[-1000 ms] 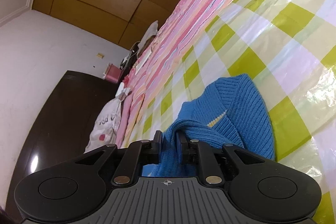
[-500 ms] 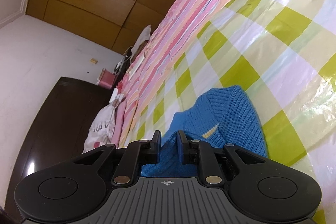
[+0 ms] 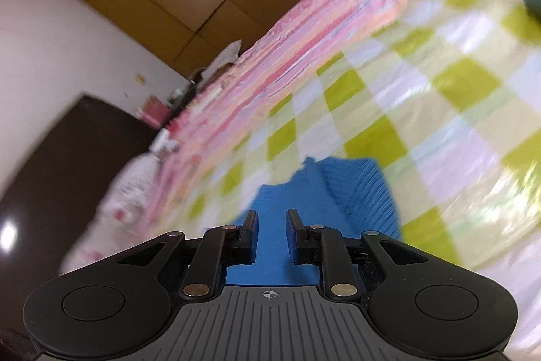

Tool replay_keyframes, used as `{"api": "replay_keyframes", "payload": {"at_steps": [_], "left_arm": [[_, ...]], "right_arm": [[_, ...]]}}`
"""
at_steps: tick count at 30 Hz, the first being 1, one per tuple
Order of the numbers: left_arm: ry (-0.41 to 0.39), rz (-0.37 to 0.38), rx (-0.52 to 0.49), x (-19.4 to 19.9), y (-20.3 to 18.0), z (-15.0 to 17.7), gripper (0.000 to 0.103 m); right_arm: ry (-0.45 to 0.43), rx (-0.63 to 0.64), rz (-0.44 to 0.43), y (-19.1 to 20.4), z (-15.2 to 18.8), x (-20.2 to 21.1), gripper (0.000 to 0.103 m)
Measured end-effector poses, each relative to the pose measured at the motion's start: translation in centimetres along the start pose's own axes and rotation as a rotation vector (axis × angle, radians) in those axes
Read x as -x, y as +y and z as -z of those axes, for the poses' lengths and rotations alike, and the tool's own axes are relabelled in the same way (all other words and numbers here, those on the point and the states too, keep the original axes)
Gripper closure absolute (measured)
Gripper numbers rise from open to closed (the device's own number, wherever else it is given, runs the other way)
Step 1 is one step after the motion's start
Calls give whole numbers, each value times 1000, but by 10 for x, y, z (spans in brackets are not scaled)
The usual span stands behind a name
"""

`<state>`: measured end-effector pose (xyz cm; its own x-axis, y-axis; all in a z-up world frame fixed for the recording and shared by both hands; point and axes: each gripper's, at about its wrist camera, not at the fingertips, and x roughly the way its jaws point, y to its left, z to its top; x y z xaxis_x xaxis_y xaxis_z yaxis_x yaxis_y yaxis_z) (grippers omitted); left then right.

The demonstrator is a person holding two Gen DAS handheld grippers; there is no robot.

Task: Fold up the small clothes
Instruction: 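Lower the hem onto the sweater and open both tools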

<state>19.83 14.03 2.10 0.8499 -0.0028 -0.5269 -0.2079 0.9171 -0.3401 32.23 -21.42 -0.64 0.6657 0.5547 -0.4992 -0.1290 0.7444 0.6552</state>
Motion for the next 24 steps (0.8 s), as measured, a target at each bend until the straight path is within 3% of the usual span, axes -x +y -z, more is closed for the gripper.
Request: {"api": "replay_keyframes", "payload": {"at_steps": [5, 9, 14, 19, 24], "left_arm": [[83, -17, -53, -24, -8, 15, 85], [110, -96, -68, -37, -3, 22, 85], [90, -136, -59, -33, -1, 23, 84], [81, -171, -49, -28, 0, 25, 84], [75, -206, -35, -23, 4, 26, 84]], "right_arm": [[-5, 230, 172, 18, 7, -11, 83], [4, 336, 259, 22, 11, -25, 83], [36, 352, 247, 20, 14, -31, 84], [48, 377, 249, 22, 15, -23, 97], [-11, 336, 276, 14, 7, -6, 98]]}}
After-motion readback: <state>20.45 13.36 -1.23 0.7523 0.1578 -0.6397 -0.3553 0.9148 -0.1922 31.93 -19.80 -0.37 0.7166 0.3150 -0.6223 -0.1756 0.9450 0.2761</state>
